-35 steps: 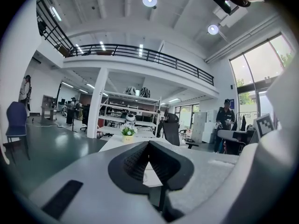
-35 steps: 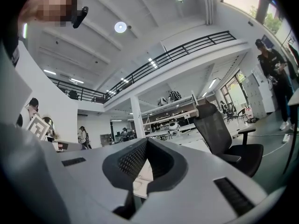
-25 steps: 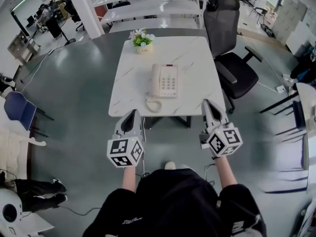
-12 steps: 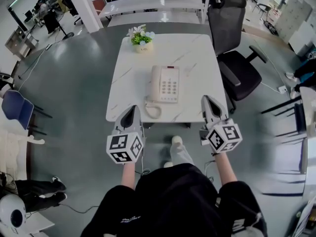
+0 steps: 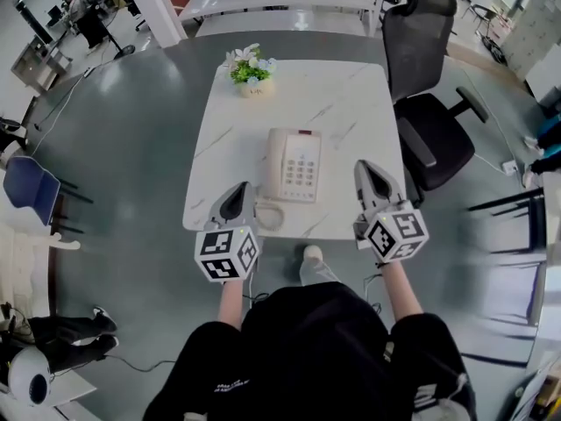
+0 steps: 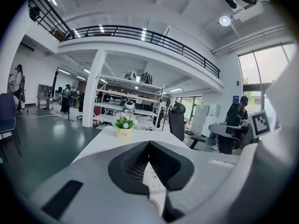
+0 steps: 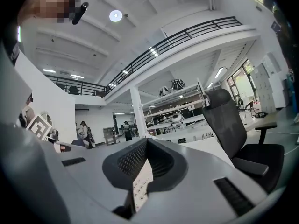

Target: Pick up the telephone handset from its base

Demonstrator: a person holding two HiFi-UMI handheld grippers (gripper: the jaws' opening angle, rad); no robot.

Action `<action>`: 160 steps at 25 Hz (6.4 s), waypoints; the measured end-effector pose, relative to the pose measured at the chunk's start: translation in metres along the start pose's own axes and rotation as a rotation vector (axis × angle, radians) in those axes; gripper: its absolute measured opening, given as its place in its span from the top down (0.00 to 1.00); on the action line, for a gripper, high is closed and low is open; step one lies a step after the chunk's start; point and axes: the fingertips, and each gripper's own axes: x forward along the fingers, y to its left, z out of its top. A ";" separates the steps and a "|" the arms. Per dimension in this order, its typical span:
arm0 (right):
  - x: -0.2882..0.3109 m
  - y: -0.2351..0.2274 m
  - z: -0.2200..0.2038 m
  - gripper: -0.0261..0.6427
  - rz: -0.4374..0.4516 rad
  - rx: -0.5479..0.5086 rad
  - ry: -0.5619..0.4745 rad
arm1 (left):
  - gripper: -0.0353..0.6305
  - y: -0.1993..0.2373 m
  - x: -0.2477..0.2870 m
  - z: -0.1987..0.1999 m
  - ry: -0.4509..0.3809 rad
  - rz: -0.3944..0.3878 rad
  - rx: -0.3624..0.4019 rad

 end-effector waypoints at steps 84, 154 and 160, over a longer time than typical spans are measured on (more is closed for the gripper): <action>0.109 -0.083 -0.094 0.98 -0.036 0.113 0.222 | 0.63 0.021 0.193 -0.111 0.536 0.032 -0.015; 0.103 -0.058 0.052 0.98 0.056 -0.075 -0.066 | 0.63 0.032 0.076 0.102 -0.189 -0.076 -0.174; 0.102 -0.062 0.053 0.98 0.052 -0.071 -0.070 | 0.63 0.028 0.078 0.100 -0.183 -0.072 -0.168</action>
